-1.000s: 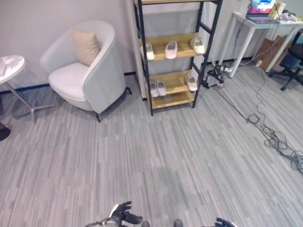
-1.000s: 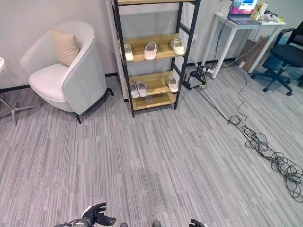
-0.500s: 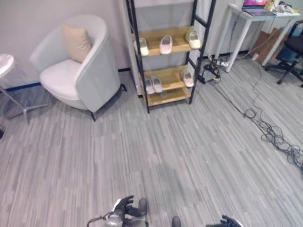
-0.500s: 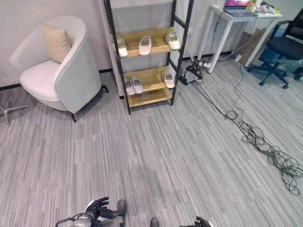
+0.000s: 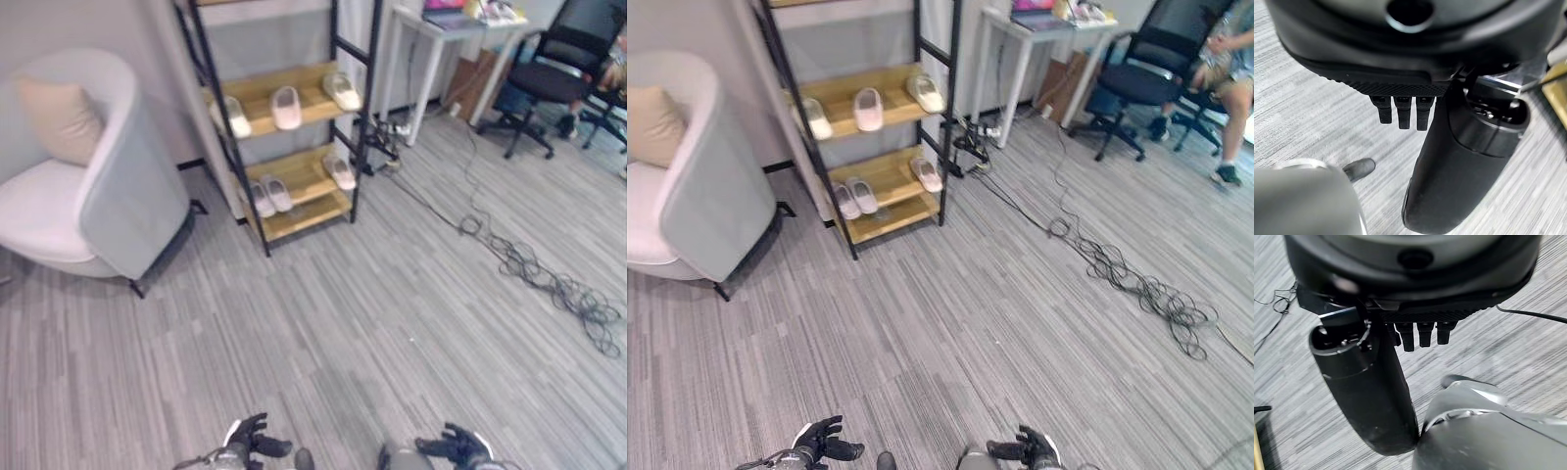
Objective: Arrange the slippers neatly on the shoe rack.
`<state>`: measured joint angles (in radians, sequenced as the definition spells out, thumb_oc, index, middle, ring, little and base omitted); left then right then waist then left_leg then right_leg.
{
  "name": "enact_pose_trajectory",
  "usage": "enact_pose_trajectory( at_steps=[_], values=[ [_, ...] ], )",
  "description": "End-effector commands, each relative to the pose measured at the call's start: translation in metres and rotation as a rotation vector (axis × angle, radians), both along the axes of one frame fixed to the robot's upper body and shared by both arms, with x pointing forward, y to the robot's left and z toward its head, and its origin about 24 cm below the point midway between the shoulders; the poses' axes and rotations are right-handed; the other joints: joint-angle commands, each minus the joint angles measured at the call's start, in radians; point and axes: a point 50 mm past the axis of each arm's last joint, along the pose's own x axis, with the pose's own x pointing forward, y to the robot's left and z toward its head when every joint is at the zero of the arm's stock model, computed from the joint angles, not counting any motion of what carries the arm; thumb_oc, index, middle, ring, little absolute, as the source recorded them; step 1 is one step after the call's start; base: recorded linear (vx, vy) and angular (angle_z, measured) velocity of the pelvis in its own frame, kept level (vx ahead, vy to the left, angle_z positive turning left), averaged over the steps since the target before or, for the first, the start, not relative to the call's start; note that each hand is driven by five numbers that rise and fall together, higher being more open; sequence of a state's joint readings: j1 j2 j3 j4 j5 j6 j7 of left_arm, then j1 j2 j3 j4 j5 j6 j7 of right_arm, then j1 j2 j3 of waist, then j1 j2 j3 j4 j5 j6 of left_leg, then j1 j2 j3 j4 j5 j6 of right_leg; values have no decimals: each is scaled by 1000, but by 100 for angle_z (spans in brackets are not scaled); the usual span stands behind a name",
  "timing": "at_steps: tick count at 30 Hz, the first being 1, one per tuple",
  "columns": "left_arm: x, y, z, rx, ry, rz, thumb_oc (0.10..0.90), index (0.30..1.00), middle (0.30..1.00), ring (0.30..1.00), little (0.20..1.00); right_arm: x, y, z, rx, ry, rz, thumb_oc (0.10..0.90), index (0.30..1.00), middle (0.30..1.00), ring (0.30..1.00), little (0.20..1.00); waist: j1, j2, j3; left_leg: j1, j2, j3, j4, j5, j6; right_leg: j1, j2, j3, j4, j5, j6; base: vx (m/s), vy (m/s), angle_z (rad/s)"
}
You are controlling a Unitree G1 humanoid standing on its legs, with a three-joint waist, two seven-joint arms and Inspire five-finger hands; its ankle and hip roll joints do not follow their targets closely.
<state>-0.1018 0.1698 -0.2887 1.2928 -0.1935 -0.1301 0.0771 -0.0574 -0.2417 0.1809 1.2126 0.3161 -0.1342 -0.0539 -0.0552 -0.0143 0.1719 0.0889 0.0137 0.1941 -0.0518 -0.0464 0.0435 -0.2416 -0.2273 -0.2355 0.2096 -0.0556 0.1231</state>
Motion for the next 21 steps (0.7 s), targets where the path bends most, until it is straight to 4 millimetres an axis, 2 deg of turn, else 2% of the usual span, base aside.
enact_pose_trajectory(
  at_steps=[1, 3, 5, 8, 9, 10, 12, 14, 15, 17, 18, 21],
  values=[
    [16, -8, 5, -19, -78, 0, 800, 900, 900, 900, 900, 5, -21, 8, -52, -32, -15, 800, 900, 900, 900, 900, -37, 12, -8, 36, -12, -110, 112, -118, -61, 17, 31, 76, -92, 101, 46, 290, -181, 19],
    [9, -8, 3, -15, -53, -11, 800, 900, 900, 900, 900, -7, -24, 5, -45, -8, -40, 800, 900, 900, 900, 900, -48, 3, -24, 65, -20, -124, 117, -154, -65, 42, 51, 122, -108, 106, 35, 266, -209, 40],
    [4, -9, 1, -18, -37, -13, 800, 900, 900, 900, 900, -16, -28, 3, -49, 20, -52, 800, 900, 900, 900, 900, -53, 11, -34, 63, -6, -142, 152, -151, -84, 57, 71, 128, -103, 104, 17, 208, -206, 44],
    [6, -12, 1, -29, -44, -13, 800, 900, 900, 900, 900, -27, -35, 2, -59, 47, -80, 800, 900, 900, 900, 900, -49, 13, -32, -8, 46, -127, 343, -40, -154, 119, 94, 100, -126, 70, -26, 114, -248, 3],
    [6, -12, 1, -29, -44, -13, 800, 900, 900, 900, 900, -27, -35, 2, -59, 47, -80, 800, 900, 900, 900, 900, -50, 14, -32, -11, 48, -130, 349, -43, -156, 119, 95, 98, -127, 70, -27, 116, -279, 11],
    [8, -12, 2, -31, -52, -2, 800, 900, 900, 900, 900, -29, -35, 1, -59, 55, -83, 800, 900, 900, 900, 900, -40, 0, -18, -64, 77, -113, 489, 34, -184, 168, 104, 85, -146, 49, -54, 123, -230, 6],
    [10, -13, 3, -32, -60, -3, 800, 900, 900, 900, 900, -30, -36, 1, -61, 65, -84, 800, 900, 900, 900, 900, -27, -15, -6, -107, 92, -93, 537, 49, -175, 211, 111, 92, -166, 30, -71, 203, -229, -1],
    [10, -14, 2, -29, -56, -10, 800, 900, 900, 900, 900, -31, -36, 1, -60, 67, -84, 800, 900, 900, 900, 900, -8, -26, -3, -181, 81, -79, 502, 31, -156, 254, 121, 101, -191, 14, -73, 279, -141, -5],
    [8, -14, 2, -29, -51, -12, 800, 900, 900, 900, 900, -32, -36, 1, -62, 68, -82, 800, 900, 900, 900, 900, 1, -24, -2, -201, 79, -71, 462, 12, -146, 275, 130, 101, -202, 2, -71, 262, -77, 3],
    [7, -13, 1, -28, -46, -12, 800, 900, 900, 900, 900, -34, -35, 0, -63, 77, -79, 800, 900, 900, 900, 900, 13, -22, -1, -231, 69, -70, 376, 9, -137, 293, 147, 109, -208, -15, -69, 271, -45, -1],
    [6, -13, 1, -25, -42, -16, 800, 900, 900, 900, 900, -34, -35, 0, -64, 79, -76, 800, 900, 900, 900, 900, 22, -19, 0, -255, 66, -72, 324, 27, -134, 313, 160, 119, -212, -27, -69, 335, -35, -6],
    [3, -11, 0, -18, -34, -20, 800, 900, 900, 900, 900, -34, -33, -1, -67, 75, -71, 800, 900, 900, 900, 900, 52, -5, 11, -297, 67, -91, 181, 127, -141, 373, 207, 149, -214, -72, -73, 359, -21, -6]
  ],
)
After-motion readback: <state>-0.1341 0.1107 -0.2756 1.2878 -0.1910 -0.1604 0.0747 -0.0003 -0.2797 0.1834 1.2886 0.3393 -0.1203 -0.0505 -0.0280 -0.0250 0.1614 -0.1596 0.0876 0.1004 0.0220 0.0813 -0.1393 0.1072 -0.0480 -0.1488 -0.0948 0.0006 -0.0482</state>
